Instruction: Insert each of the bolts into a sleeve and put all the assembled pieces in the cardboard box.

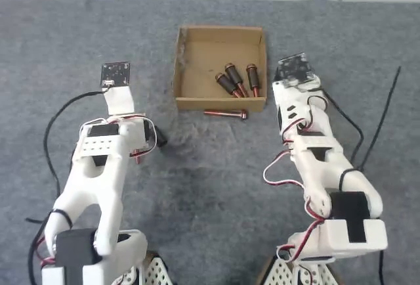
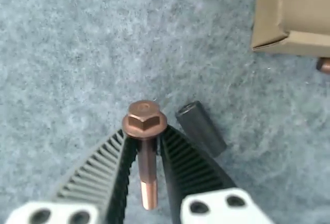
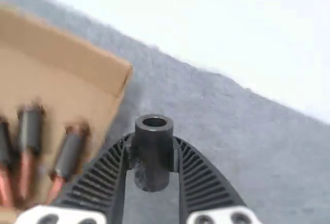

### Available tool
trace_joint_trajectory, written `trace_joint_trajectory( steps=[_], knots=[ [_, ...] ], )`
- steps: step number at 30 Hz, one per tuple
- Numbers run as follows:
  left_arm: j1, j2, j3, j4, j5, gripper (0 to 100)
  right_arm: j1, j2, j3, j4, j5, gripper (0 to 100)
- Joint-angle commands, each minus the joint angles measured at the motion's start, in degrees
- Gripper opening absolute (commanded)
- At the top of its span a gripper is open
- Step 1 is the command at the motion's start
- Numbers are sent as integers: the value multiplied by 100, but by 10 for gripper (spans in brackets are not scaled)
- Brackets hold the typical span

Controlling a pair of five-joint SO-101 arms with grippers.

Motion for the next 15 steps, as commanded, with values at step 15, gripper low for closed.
trace_joint_trajectory(
  steps=[15],
  knots=[
    [-26,-334,-101,-176,18,12,-1165,374,941,-2114,-1679,6]
  ],
)
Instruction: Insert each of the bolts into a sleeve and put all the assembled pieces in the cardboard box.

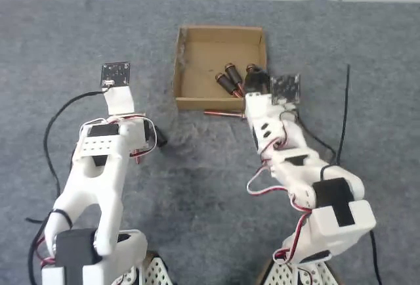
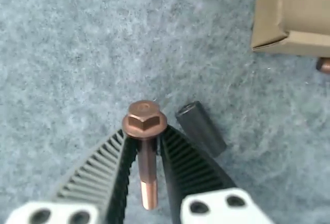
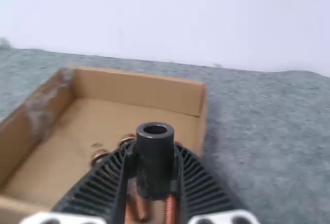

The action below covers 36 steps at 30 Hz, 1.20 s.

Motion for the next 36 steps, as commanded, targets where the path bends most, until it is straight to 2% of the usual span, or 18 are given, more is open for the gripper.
trace_joint_trajectory(
  steps=[1,12,24,30,36],
  knots=[
    [-26,-334,-110,-176,18,12,-154,-215,316,-620,-62,6],
    [-26,-334,-110,-176,18,12,-769,-945,2075,-1886,-62,6],
    [-26,-334,-119,-176,18,12,-866,-1886,3516,-2255,-62,6],
    [-26,-334,-119,-176,18,12,-866,-1930,3719,-2158,-53,6],
    [-26,-334,-119,-176,18,12,-831,-1262,3279,-1842,967,6]
  ],
)
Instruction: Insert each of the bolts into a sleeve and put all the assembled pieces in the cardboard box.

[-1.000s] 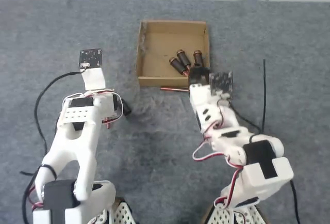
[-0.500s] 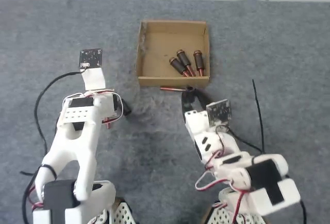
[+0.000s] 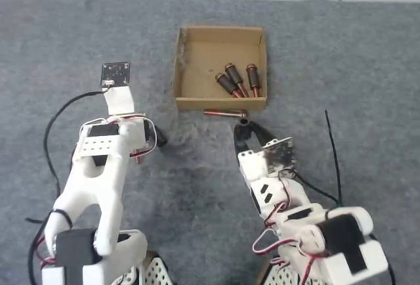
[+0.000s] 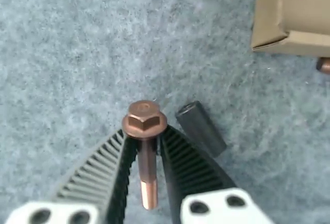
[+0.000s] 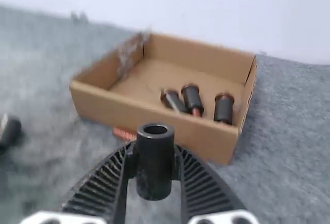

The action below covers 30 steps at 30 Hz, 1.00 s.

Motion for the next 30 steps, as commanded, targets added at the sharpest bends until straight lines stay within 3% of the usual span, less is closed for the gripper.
trace_joint_trajectory(
  steps=[1,3,13,25,30],
  knots=[
    [-26,-334,-110,-176,18,12,13,470,-457,40,334,6],
    [-18,-334,-110,-176,18,12,13,927,-633,-277,220,6],
    [-18,-334,-110,-176,18,12,-40,3011,-607,-3785,220,6],
    [158,-343,-567,-580,88,12,-391,2642,-202,-3705,202,6],
    [404,-343,-1130,-431,712,12,-391,2642,-202,-3705,202,6]
  ],
)
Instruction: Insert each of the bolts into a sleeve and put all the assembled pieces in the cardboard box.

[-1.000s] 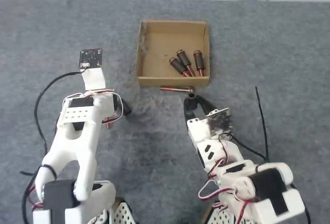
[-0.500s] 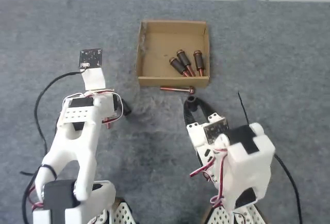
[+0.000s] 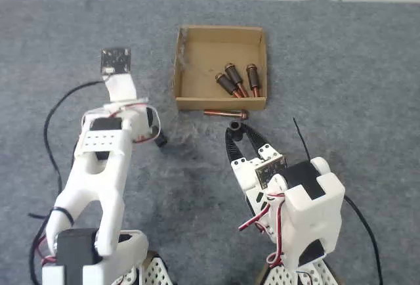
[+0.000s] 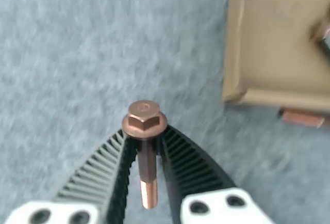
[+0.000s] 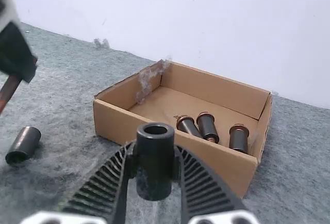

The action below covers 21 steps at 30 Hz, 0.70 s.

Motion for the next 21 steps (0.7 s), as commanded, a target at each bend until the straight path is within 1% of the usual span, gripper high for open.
trace_joint_trajectory(
  steps=[1,9,14,21],
  knots=[
    [211,-343,-620,-9,378,12,-22,-286,176,-136,0,6],
    [844,-484,-1103,-18,422,12,-22,-286,176,-136,0,6],
    [1442,-1327,-1051,-18,431,12,-22,-286,176,-136,0,6],
    [2391,-2514,-673,-35,431,12,-22,-286,176,-136,0,6]
  ],
)
